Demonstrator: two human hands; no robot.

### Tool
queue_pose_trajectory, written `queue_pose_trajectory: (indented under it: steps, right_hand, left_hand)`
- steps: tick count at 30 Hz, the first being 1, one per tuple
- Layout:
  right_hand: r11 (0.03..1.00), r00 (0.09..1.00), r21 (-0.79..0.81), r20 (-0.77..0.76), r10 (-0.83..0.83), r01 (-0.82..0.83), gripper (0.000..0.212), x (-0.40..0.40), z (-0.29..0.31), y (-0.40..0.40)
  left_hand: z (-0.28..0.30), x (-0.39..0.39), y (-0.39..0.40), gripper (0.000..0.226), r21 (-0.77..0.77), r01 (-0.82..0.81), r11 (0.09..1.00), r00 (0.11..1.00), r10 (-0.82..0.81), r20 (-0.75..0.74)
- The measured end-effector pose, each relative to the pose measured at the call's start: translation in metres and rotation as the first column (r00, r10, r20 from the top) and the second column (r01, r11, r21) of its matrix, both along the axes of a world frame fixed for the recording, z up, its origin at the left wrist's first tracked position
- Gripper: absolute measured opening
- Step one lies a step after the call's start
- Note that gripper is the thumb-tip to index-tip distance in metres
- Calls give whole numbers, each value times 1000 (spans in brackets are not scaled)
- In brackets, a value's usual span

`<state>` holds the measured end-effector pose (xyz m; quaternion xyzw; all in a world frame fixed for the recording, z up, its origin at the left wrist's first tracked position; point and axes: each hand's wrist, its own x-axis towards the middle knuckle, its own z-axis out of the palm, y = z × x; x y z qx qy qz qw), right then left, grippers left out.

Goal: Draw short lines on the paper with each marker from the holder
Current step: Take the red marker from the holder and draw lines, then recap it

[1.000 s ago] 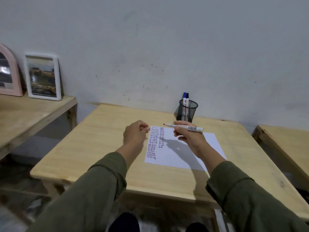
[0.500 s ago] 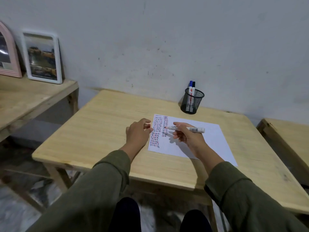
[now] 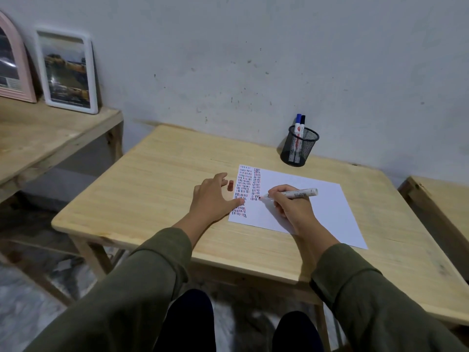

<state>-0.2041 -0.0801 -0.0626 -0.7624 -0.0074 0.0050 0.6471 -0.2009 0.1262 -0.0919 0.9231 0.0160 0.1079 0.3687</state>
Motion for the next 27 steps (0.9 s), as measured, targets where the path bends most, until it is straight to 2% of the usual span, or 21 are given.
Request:
queue_pose_trajectory:
  steps: [8,23,27]
  right_hand:
    - [999,999,-36,35,16,-14,10,-2,-2,0]
    - [999,999,18,20,47,-47,6,-9,5,2]
    - [999,999,19,-7,47,-47,13,-6,5,1]
  left_hand:
    - [-1,0,0,92,-16,-2,1000,1000,2,7]
    - [0,-1,-1,91,-18,-10,1000,1000,11,6]
    - [1,0,-1,91,-19,-5,1000,1000,5,4]
